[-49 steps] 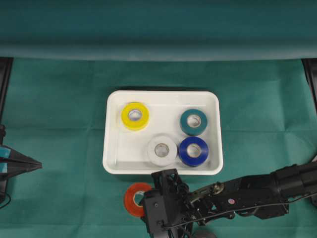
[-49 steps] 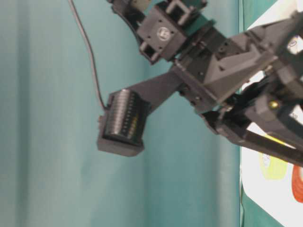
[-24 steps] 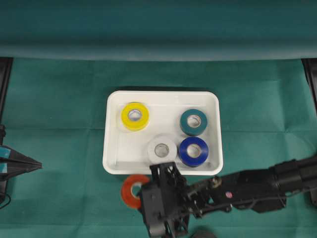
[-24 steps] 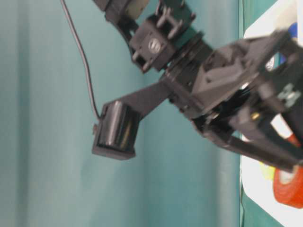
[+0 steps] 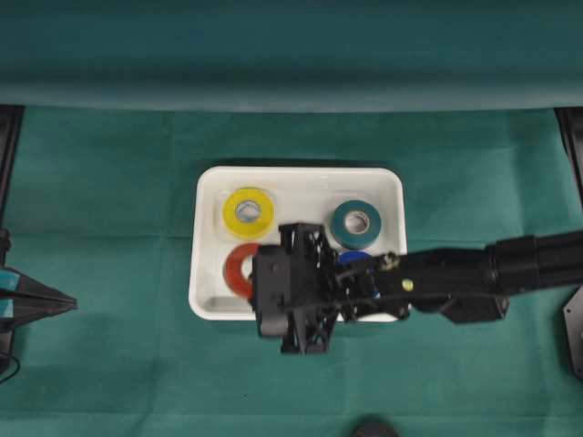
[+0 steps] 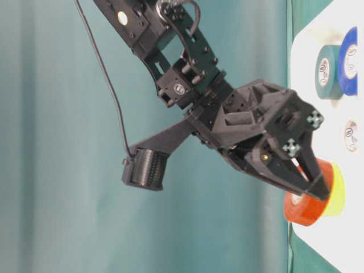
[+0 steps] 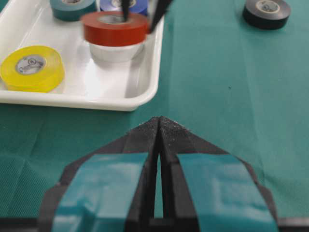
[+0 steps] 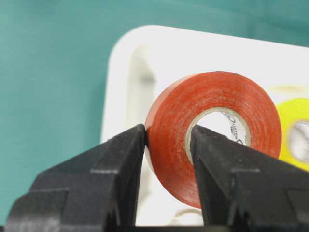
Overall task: Put the tape into the white case with the right arm.
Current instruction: 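Lower the red tape into the tray's lower-left area, then open the right gripper and retract it to the right, then move the right gripper down over the black tape roll, then grasp the black tape with the right gripper and lift it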
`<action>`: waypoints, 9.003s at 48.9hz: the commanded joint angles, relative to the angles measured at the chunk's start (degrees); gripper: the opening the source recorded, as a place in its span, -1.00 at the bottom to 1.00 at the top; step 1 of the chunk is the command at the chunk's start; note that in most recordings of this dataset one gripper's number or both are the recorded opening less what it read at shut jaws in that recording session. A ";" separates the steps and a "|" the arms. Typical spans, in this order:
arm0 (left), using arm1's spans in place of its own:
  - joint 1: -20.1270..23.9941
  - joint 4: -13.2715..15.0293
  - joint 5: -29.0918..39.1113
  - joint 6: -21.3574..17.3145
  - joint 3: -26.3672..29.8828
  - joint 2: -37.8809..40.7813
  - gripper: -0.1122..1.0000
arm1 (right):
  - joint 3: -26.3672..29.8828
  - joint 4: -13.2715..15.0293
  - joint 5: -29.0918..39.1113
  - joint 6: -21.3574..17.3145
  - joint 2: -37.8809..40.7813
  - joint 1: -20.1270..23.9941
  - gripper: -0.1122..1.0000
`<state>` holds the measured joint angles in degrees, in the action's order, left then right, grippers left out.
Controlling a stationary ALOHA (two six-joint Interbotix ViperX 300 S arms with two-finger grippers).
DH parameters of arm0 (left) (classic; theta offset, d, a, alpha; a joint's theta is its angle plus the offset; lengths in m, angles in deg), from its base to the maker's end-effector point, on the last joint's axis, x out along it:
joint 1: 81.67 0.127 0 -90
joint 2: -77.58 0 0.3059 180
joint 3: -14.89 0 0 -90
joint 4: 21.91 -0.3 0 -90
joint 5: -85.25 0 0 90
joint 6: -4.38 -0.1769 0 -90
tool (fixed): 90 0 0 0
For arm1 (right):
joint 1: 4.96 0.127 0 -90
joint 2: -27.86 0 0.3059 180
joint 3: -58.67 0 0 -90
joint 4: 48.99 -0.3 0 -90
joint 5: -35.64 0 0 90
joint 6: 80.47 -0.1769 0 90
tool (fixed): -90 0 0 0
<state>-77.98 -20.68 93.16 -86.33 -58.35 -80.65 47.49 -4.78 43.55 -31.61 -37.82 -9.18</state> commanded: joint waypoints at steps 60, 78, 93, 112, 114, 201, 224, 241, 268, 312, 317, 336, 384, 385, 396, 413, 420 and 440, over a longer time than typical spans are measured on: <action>0.18 0.00 -0.62 -0.09 0.53 0.88 -0.79 | 1.32 2.46 -4.22 -0.53 1.05 -1.58 0.35; 0.18 0.00 -0.62 -0.09 0.53 0.88 -0.79 | -8.79 1.93 1.49 -0.88 -9.40 -1.58 0.35; 0.18 0.00 -0.79 -0.09 0.53 0.79 -0.79 | -21.18 1.23 1.05 -1.05 -19.86 -1.58 0.35; 0.26 0.00 -0.79 -0.09 0.53 0.88 -0.79 | -36.12 0.53 -1.67 -5.89 -33.49 -1.58 0.35; 0.26 0.00 -0.79 -0.09 0.53 0.88 -0.79 | -37.53 0.62 -2.20 -5.89 -34.63 -1.49 0.35; 1.05 0.00 -0.79 -0.18 0.53 0.88 -0.79 | -57.30 0.97 -10.11 -5.98 -59.94 14.15 0.33; 1.05 0.00 -0.79 -0.18 0.53 0.88 -0.79 | -45.35 0.97 -13.54 -5.36 -40.08 15.38 0.33; 1.05 0.00 -0.79 -0.18 0.53 0.79 -0.79 | -34.98 0.97 -15.91 -5.36 -25.49 16.52 0.34; 1.05 0.00 -0.79 -0.18 0.53 0.79 -0.79 | -26.28 0.97 -16.00 -5.36 -14.15 16.61 0.34; 1.05 0.00 -0.79 -0.18 0.53 0.79 -0.79 | -23.91 1.05 -15.64 -5.45 -8.00 16.88 -0.03; 1.05 0.00 -0.88 -0.18 0.53 0.79 -0.79 | -24.08 0.97 -15.56 -5.45 -8.09 16.96 -0.54; 1.05 0.00 -0.79 -0.18 0.53 0.79 -0.79 | -23.64 1.05 -15.56 -5.63 -8.09 17.49 -0.80; 1.05 0.00 -0.79 -0.18 0.53 0.79 -0.79 | -17.67 0.62 -1.41 -5.89 -14.94 21.53 -0.80; 1.05 0.00 -0.79 -0.18 0.53 0.79 -0.79 | -17.49 0.53 -1.41 -5.89 -14.94 21.62 -0.80; 1.05 0.00 -0.79 -0.18 0.53 0.88 -0.79 | -15.64 0.62 -1.14 -5.80 -13.54 21.53 -0.80; 1.05 0.00 -0.79 -0.09 0.53 0.88 -0.79 | -14.15 0.97 2.02 -5.36 -13.36 14.41 -0.80; 1.05 0.00 -0.79 -0.09 0.53 0.79 -0.79 | -13.45 1.23 1.85 -5.27 -13.36 9.76 -0.80; 1.05 0.00 -0.79 -0.09 0.53 0.88 -0.79 | -12.30 3.34 -2.46 -4.48 -13.27 -3.16 -0.80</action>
<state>-77.01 -20.68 92.90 -86.42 -58.44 -80.65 33.69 -1.88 42.58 -36.53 -50.39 -10.15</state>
